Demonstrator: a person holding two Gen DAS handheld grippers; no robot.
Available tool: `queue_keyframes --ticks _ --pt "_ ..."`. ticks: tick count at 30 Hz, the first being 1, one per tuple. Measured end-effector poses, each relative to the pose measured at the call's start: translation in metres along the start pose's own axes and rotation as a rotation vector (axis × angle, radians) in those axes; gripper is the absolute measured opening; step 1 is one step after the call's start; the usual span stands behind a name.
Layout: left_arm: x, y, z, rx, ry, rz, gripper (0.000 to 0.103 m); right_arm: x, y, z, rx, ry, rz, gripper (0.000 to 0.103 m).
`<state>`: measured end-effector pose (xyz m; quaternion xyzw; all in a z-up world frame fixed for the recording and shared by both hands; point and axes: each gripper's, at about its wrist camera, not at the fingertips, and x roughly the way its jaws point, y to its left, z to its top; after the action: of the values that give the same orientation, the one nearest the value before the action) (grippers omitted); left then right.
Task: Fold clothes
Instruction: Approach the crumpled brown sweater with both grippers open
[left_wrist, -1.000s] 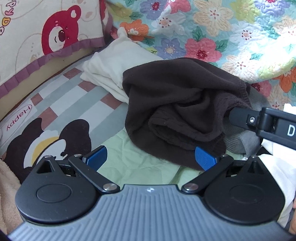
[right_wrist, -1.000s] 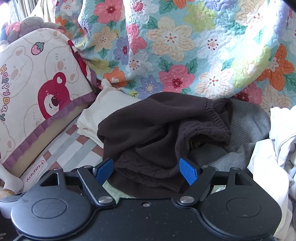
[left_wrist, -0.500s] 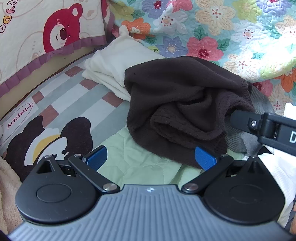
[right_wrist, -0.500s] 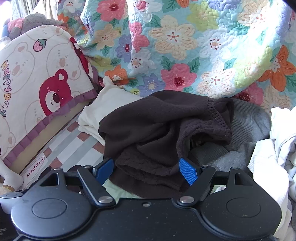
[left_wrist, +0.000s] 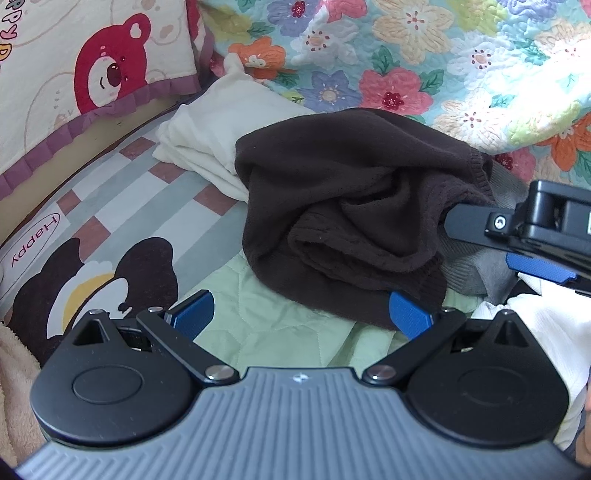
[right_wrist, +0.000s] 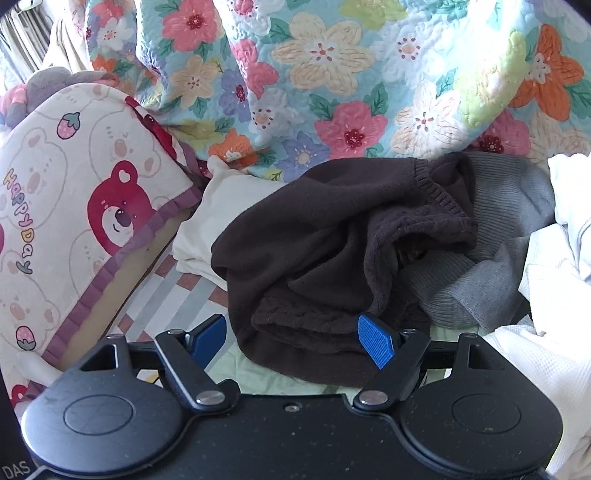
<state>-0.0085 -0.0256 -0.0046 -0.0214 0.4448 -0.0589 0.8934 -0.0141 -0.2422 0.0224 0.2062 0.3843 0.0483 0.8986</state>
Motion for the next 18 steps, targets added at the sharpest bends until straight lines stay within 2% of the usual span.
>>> queue_keyframes --ticks 18 --pt "0.0037 0.0027 -0.0005 -0.010 0.022 0.002 0.103 0.0025 -0.0017 0.0002 -0.006 0.020 0.012 0.082"
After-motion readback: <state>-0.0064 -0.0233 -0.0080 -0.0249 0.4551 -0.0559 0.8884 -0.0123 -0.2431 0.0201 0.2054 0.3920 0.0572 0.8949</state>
